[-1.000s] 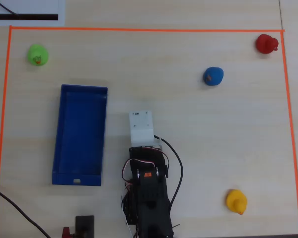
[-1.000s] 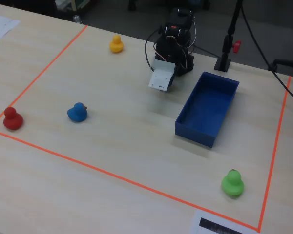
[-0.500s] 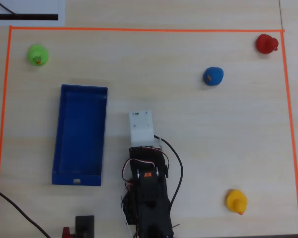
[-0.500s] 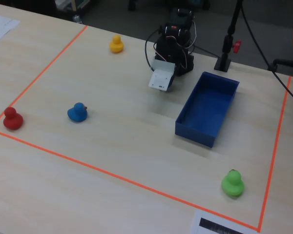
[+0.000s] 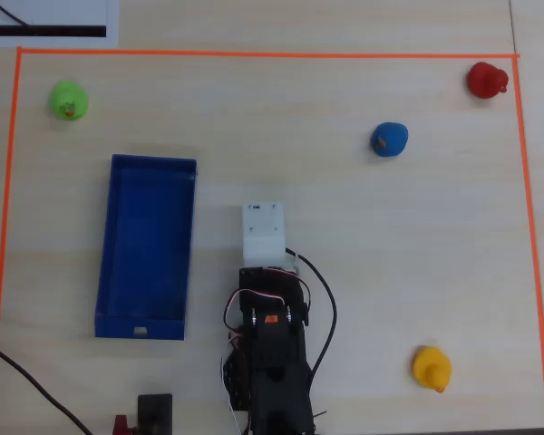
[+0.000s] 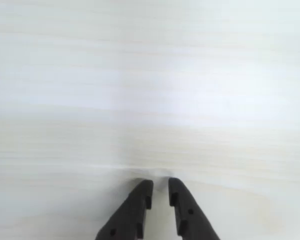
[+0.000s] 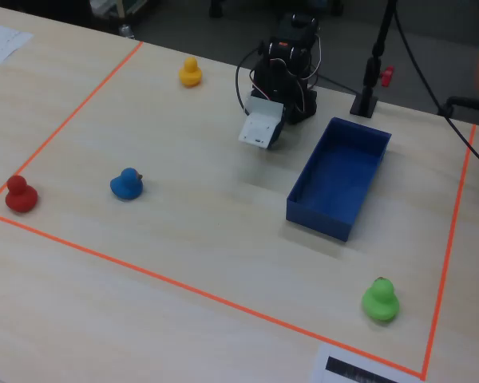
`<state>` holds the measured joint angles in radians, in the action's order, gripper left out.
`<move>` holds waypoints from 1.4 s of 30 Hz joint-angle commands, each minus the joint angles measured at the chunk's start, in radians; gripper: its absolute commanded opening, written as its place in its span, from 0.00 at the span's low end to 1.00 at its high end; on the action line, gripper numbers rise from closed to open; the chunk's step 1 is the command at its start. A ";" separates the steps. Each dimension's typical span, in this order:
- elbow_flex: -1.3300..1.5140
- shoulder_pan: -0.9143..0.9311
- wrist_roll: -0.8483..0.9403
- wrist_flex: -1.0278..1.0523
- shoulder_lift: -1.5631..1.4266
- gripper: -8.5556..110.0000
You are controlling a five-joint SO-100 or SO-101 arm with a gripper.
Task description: Grasp yellow duck and put it into box.
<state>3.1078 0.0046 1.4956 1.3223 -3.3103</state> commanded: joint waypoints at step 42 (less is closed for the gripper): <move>-1.092 1.735 0.008 -0.026 0.808 0.07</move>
<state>2.1476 1.6751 1.4389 0.7777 -2.4651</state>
